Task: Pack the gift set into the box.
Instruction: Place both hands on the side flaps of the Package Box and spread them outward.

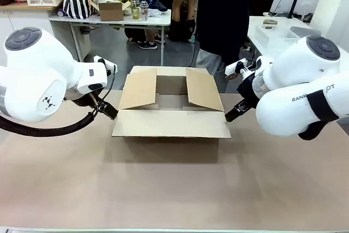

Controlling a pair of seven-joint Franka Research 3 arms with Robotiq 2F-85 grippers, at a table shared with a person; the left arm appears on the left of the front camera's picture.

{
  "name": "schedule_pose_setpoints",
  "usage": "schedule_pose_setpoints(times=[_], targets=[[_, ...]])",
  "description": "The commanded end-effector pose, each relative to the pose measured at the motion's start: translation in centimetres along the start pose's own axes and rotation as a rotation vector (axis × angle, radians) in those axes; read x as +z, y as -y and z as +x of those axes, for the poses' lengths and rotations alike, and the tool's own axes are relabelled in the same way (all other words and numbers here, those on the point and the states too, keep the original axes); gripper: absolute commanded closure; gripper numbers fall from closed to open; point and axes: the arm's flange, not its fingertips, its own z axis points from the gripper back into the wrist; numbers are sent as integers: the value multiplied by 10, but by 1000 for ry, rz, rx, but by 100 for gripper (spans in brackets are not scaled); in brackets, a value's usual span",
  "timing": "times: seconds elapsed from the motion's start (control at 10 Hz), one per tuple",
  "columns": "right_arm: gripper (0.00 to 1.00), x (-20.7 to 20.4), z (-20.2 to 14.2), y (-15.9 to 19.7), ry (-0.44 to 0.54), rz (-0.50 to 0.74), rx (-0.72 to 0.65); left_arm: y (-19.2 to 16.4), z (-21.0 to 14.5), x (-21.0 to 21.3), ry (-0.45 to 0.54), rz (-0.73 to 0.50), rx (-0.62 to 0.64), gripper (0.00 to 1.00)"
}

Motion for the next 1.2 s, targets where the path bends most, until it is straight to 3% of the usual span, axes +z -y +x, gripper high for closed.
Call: schedule_pose_setpoints(times=[0.0, 1.0, 1.1], targets=[[0, 0, 0, 0, 0, 0, 0, 0, 0, 0, 0, 0, 0, 0], [0, 0, 0, 0, 0, 0, 0, 0, 0, 0, 0, 0, 0, 0], [0, 34, -2, 7, -189, 55, -7, 0, -5, 26, -128, -49, -29, 0]])
